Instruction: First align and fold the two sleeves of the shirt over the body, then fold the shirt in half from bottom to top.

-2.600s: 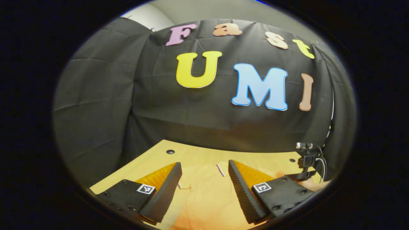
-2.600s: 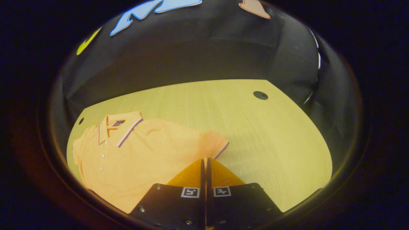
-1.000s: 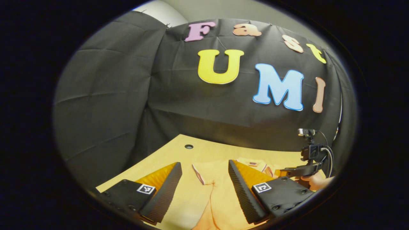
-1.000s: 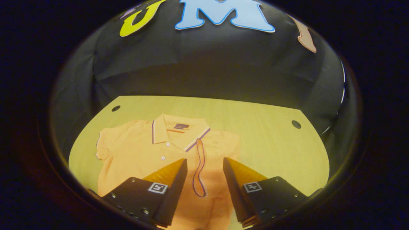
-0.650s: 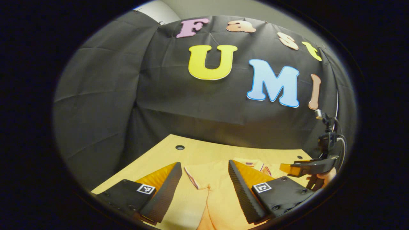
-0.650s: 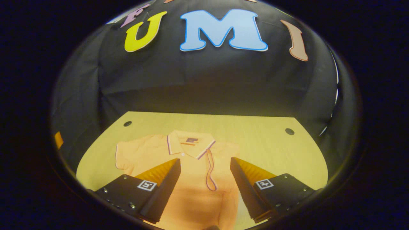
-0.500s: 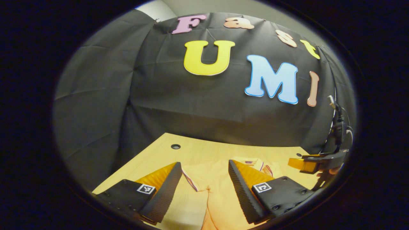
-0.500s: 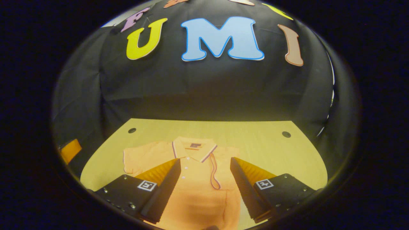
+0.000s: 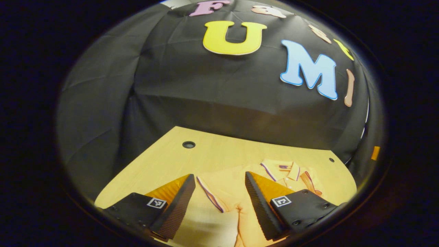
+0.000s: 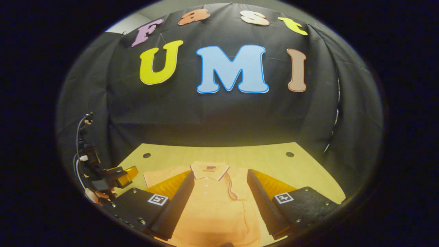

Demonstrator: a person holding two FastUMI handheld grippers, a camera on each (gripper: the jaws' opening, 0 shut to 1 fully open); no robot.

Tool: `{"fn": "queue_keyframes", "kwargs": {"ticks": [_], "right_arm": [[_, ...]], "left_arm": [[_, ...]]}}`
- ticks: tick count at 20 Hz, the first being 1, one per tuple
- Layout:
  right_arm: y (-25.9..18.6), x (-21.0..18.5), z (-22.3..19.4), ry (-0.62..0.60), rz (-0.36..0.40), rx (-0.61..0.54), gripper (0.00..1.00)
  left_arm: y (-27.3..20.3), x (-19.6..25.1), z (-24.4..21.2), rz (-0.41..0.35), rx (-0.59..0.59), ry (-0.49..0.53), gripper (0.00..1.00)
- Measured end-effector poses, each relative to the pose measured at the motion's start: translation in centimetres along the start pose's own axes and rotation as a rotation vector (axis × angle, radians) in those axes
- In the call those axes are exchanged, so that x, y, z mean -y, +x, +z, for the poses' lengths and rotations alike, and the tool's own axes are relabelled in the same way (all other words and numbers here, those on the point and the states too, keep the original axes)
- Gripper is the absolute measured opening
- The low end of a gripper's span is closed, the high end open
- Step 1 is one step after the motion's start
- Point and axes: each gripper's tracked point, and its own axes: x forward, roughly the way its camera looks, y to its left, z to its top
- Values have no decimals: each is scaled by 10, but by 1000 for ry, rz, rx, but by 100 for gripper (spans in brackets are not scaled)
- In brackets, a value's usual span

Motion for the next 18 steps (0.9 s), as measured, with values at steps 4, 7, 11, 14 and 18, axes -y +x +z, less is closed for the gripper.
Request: {"fn": "queue_keyframes", "kwargs": {"ticks": [4,7,11,14,18], "right_arm": [[-33,-11,-6,37,5,-8,96],[-50,-9,-5,46,-5,3,96],[-59,-2,-4,41,-27,3,96],[-65,5,-7,54,-35,-8,96],[-68,17,-16,73,-54,-26,96]], "left_arm": [[44,-23,-28,70,-55,-43,96],[73,-33,-43,108,-73,-12,94],[103,-37,-69,130,-128,15,94],[121,-38,-81,136,-159,32,94],[133,-31,-83,131,-170,100,95]]}}
